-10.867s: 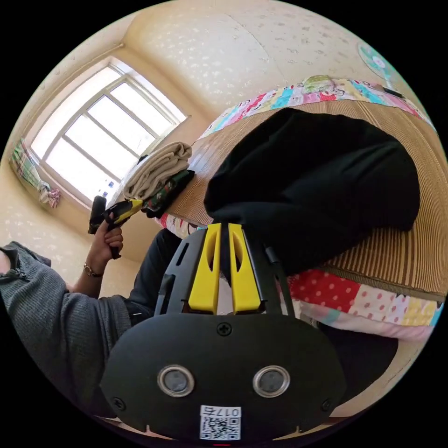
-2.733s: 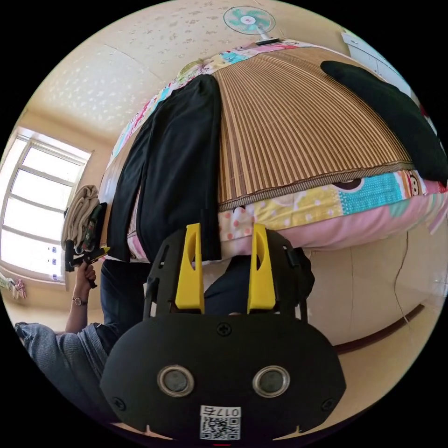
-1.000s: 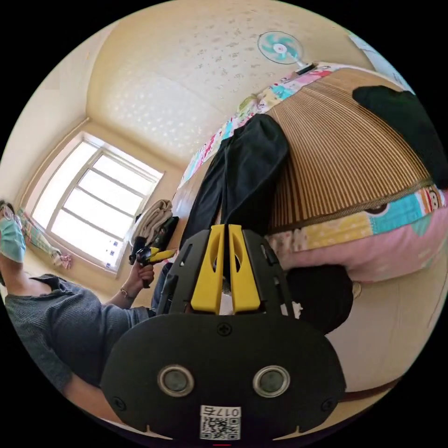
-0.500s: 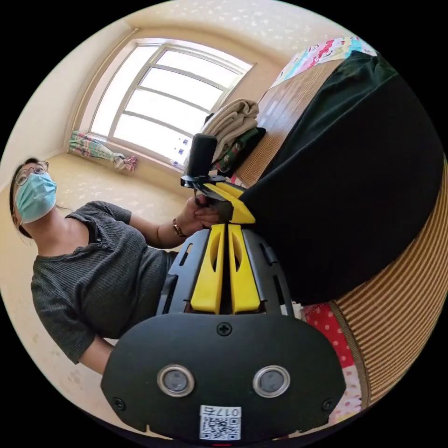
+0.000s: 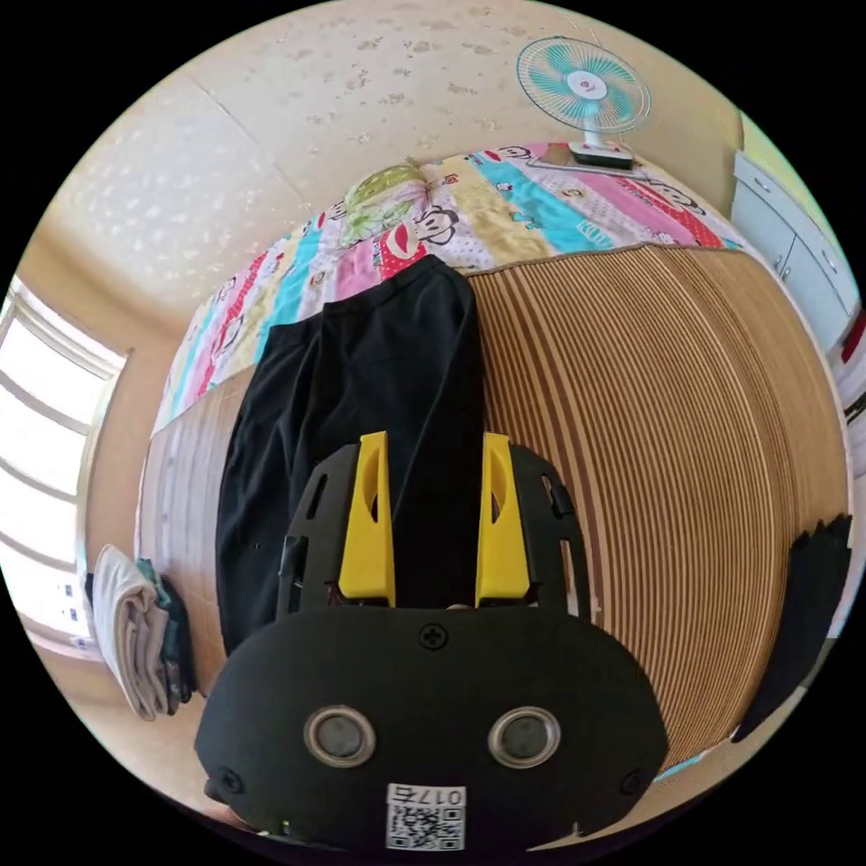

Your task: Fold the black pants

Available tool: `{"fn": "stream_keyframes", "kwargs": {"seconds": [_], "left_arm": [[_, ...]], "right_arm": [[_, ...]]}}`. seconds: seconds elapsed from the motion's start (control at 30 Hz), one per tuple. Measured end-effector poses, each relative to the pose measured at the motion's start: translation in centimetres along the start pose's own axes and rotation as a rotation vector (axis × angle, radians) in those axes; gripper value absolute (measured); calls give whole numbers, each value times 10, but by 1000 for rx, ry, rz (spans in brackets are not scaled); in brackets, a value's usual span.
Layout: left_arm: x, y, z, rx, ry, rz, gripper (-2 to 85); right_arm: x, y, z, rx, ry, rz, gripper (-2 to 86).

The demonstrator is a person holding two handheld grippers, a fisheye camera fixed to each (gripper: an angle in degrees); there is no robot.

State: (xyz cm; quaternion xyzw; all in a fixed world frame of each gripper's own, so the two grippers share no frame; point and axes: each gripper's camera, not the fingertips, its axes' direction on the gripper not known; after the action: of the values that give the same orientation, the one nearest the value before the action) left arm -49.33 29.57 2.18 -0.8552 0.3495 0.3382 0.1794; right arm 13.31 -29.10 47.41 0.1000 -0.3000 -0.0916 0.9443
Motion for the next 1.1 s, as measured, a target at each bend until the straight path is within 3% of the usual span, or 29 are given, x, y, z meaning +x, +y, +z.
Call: {"fn": "stream_keyframes", "kwargs": {"seconds": [0.1,0.27,0.4,0.5,0.57,0.63,0.8,0.97,1.1], "left_arm": [[1,2,-10,16,7,6,-5],[4,29,-58,75,63,2,-5],[12,75,-117,163,11,-11,-1],[4,111,-153,230,-120,-84,11],[-14,130,-169,268,-195,-189,35],[-44,151,-184,301,-246,-316,50],[-102,163,-182,205,-172,-436,66],[-115,146,-177,153,-183,-369,86],[-121,124,-157,72,-250,-338,86]], "right_arm": [[-50,-3,28,-51,205,-37,71],[-219,71,-43,387,245,-265,25],[-329,104,-54,411,54,-468,22],[-375,104,-24,270,-124,-578,23],[-366,107,-4,172,-136,-472,26],[-343,134,-12,189,-198,-455,33],[-234,259,-26,119,-303,-479,52],[-84,411,-28,-57,-600,-380,55],[-46,487,-23,-121,-561,-356,75]]}}
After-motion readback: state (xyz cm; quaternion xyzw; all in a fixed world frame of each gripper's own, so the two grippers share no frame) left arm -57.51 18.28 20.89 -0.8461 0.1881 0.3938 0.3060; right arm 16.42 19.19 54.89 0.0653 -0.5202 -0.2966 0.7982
